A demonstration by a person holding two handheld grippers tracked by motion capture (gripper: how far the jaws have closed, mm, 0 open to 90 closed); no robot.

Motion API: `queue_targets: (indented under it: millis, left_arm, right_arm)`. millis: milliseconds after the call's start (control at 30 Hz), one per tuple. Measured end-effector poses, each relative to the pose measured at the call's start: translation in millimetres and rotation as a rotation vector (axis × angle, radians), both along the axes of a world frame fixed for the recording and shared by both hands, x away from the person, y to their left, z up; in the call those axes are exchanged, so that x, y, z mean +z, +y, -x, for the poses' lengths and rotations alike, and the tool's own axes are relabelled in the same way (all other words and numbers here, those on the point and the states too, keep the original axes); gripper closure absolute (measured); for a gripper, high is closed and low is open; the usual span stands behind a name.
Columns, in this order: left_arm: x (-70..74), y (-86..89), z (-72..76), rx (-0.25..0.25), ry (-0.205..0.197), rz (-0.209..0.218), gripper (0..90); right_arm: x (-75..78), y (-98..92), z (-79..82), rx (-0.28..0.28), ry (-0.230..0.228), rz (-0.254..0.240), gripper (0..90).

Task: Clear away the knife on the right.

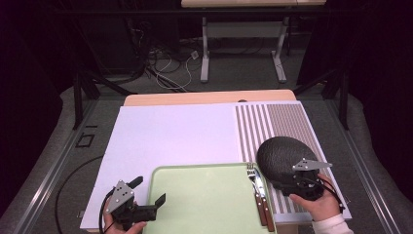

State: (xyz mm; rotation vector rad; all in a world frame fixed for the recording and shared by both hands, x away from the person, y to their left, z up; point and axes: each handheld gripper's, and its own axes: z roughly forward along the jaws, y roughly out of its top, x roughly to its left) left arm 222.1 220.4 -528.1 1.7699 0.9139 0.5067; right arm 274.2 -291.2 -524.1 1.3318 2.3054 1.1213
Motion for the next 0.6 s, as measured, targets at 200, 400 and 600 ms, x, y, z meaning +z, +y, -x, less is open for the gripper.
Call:
queue_targets:
  millis: [200,400,600]
  left_arm:
    - [0.1,-0.1,0.1,0.0,0.0,0.0,0.7]
    - [0.1,0.1,0.4,0.005,-0.005,0.004,0.7]
    - [0.0,0.1,0.5,0.005,-0.004,0.006,0.7]
  right_arm:
    - [-0.7,-9.2,-2.7,-0.032,-0.033,0.009,38.6]
    - [0.8,-18.5,-5.0,-0.085,-0.072,0.051,20.2]
    - [5.4,-28.5,-4.5,-0.134,-0.083,0.045,10.1]
